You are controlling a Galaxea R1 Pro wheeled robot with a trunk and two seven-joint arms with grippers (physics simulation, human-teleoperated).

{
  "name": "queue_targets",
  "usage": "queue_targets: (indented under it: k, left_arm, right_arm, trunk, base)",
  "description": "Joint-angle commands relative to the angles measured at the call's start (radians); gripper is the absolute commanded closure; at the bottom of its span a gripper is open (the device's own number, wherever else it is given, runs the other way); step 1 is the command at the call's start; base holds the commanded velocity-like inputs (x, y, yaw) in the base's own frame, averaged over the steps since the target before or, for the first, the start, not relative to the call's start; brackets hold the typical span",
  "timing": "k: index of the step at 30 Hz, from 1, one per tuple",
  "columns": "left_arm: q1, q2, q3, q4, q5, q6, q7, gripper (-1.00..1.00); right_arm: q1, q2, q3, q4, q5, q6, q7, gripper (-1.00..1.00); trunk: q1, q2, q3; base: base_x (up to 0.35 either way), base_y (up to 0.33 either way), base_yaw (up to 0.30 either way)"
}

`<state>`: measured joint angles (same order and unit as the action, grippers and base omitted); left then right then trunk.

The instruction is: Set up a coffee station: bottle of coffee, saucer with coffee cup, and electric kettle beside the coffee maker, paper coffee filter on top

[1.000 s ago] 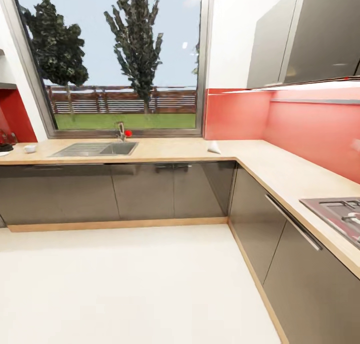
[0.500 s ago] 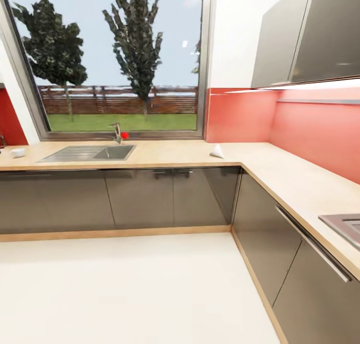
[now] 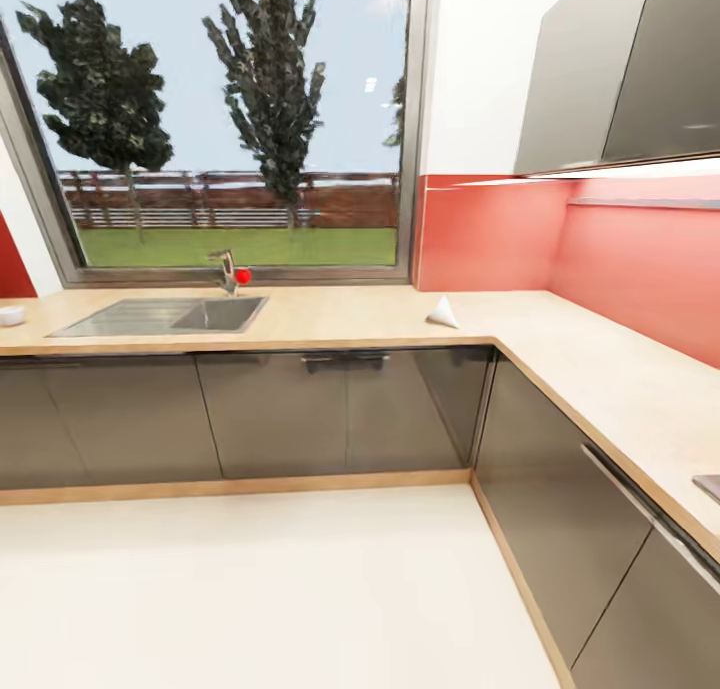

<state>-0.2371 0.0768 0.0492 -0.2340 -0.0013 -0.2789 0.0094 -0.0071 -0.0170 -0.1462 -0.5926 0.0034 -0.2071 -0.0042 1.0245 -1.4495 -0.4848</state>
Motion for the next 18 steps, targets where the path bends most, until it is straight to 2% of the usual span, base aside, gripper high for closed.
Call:
queue_targets:
  k: [1, 18]
  left_arm:
    - [-0.001, 0.000, 0.003, 0.001, 0.000, -0.003, 0.000, -1.00]
    - [-0.001, 0.000, 0.003, 0.001, 0.000, -0.003, 0.000, -1.00]
  right_arm:
    - [-0.001, 0.000, -0.001, 0.000, 0.000, -0.003, 0.000, -1.00]
    - [-0.001, 0.000, -0.001, 0.000, 0.000, -0.003, 0.000, -1.00]
  trunk:
    - [0.001, 0.000, -0.001]
    - [0.001, 0.000, -0.001]
  base:
    - [0.310, 0.165, 0.000]
    - [0.264, 0.238, 0.000]
